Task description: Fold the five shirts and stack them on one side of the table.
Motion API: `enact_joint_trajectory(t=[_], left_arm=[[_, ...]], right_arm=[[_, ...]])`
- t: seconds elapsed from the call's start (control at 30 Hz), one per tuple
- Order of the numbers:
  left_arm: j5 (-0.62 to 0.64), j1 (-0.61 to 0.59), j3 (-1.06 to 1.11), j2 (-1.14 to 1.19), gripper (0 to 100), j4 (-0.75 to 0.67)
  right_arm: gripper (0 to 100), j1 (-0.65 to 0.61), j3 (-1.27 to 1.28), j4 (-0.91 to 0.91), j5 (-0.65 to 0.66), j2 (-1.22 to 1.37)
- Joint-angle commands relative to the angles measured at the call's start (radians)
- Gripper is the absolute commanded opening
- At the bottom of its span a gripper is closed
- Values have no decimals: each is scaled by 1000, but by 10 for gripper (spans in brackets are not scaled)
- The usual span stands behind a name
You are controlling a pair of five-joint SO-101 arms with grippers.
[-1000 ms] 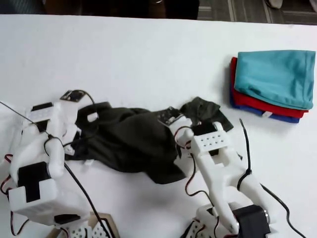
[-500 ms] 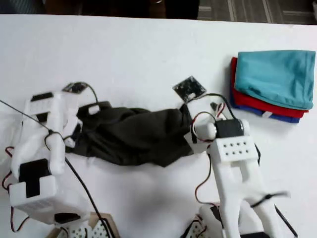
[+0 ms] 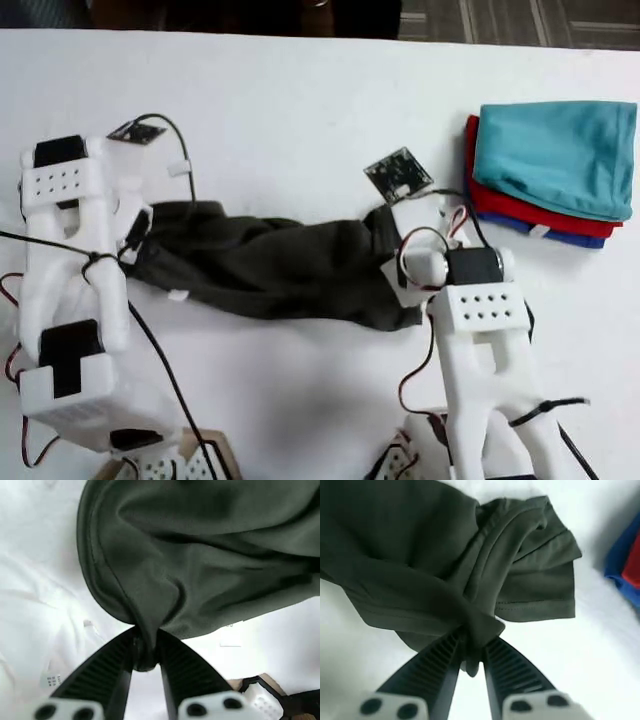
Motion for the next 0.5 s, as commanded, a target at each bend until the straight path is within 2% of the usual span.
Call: enact_joint_trajectory(t=[0.0,0.2,0.4,0.47], left_arm=[[15,8,-45,-11,26,15],[81,32,-119,-58,26,49],[86,57,-239,-262,25,98],[138,60,-251,-322,25,103]], right_arm=[[21,13,-3,-33,-2,-31],[20,15,-114,-97,-54,-150],[20,54,-330,-120,-58,-173],[20,79,-400,-124,-58,-173]])
